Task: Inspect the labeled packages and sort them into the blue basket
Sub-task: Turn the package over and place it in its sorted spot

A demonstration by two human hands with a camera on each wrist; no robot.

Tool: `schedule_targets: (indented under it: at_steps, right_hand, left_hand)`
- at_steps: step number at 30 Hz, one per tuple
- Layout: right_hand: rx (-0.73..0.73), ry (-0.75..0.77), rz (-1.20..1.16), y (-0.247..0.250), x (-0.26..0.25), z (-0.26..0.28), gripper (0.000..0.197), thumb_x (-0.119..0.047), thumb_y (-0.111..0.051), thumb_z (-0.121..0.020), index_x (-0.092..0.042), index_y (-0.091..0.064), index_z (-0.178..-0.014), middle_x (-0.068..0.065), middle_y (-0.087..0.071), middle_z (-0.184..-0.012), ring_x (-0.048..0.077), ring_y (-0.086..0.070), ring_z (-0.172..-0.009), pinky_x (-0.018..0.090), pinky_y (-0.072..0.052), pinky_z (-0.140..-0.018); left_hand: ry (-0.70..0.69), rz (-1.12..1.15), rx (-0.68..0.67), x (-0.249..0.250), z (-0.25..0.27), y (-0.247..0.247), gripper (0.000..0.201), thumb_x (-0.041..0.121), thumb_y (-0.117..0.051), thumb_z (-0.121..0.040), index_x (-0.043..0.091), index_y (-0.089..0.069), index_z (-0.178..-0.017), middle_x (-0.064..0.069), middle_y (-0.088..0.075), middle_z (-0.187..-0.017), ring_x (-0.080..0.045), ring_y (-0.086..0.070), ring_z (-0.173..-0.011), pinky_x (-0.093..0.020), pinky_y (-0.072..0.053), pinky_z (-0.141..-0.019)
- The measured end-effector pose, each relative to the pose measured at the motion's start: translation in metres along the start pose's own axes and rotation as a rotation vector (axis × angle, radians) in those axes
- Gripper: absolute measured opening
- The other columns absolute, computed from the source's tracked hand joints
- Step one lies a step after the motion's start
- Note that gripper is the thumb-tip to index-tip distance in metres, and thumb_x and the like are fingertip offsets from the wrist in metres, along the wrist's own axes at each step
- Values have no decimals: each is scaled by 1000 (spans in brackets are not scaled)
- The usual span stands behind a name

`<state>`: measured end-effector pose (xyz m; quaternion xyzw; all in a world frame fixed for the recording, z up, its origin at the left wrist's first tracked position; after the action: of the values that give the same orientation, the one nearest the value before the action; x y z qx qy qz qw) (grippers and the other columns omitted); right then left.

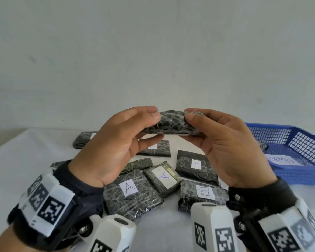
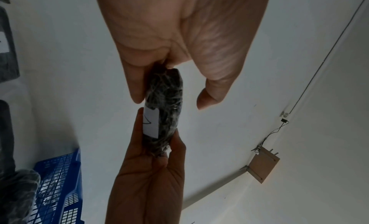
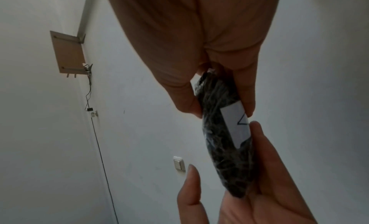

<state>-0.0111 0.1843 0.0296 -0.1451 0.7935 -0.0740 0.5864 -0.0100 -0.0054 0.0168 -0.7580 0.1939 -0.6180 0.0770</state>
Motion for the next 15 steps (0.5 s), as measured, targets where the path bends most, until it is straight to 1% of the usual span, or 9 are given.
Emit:
schedule_targets:
  at_steps: [2, 3, 4, 6, 7, 9, 11, 13, 15]
  right_hand:
    - [2, 0, -6, -2, 1, 0, 38, -19, -75, -74, 5, -71, -102, 15, -78, -94, 22, -76, -90, 42, -61, -98]
    - [-12, -3, -8, -4, 0, 1, 37, -19, -77, -76, 5, -71, -103, 15, -78, -95, 22, -76, -92, 43, -60, -100]
    - [-38, -8, -5, -6, 0, 3, 35, -18, -80, -80, 5, -71, -105, 15, -78, -98, 23, -75, -96, 43, -59, -102]
    - [-76, -14, 35, -11, 1, 5, 30, -18, -77, -85, 2, -71, -108, 15, -78, -105, 26, -75, -105, 43, -57, -105]
    - [-63, -9, 73, -11, 2, 7, 24, -15, -76, -89, 0, -72, -107, 14, -79, -105, 28, -75, -107, 44, -57, -105]
    - [1, 18, 152, -9, 2, 7, 9, -6, -73, -93, -6, -74, -102, 14, -80, -101, 34, -76, -105, 49, -58, -104]
    - [38, 46, 222, -9, 3, 7, 7, -7, -75, -92, -11, -77, -97, 17, -80, -98, 39, -75, -103, 54, -58, -101]
    - [39, 47, 251, -11, 5, 6, 11, -15, -77, -87, -13, -76, -98, 16, -80, -99, 39, -75, -103, 54, -58, -101]
    - [22, 34, 268, -13, 7, 7, 27, -24, -78, -81, -14, -73, -106, 13, -80, -102, 35, -76, -103, 49, -59, -99]
  left_hand:
    - [-44, -18, 15, 1, -1, 1, 43, 14, -91, -70, 4, -76, -110, -25, -74, -117, -24, -74, -102, -30, -63, -81]
    - [-64, -36, 28, 1, -2, 0, 44, 14, -88, -69, 2, -74, -110, -24, -76, -110, -23, -76, -98, -29, -63, -79]
    - [-91, -54, 44, 2, -2, 1, 44, 18, -82, -69, 2, -73, -109, -20, -79, -103, -22, -77, -94, -29, -64, -78]
    - [-146, -90, 80, 5, -1, 3, 41, 21, -74, -67, 3, -74, -105, -10, -81, -92, -19, -78, -87, -29, -65, -74]
    - [-163, -103, 90, 6, -1, 3, 41, 22, -74, -67, 4, -74, -104, -7, -81, -90, -18, -78, -86, -29, -65, -73]
    - [-172, -129, 86, 6, 1, 2, 42, 23, -74, -67, 6, -74, -105, -6, -81, -90, -16, -78, -86, -28, -64, -73]
    - [-148, -149, 64, 3, 1, -1, 41, 22, -76, -70, 7, -73, -108, -5, -81, -93, -15, -78, -88, -26, -64, -76]
    - [-140, -166, 75, 0, 1, -1, 27, 11, -76, -82, 8, -73, -109, -4, -81, -93, -13, -78, -88, -24, -63, -76]
    - [-170, -201, 110, 0, 2, 0, 20, 2, -72, -89, 9, -73, -108, -3, -81, -91, -14, -77, -85, -25, -63, -76]
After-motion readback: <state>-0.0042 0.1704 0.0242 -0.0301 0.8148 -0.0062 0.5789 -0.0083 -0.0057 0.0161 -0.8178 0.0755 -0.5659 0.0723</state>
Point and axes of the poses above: each hand's wrist, its own z-axis away from the middle knuckle, its own y-axis out of the back of the hand, x = y × z, the point moved 6 cm from there along -z, towards the middle knuckle
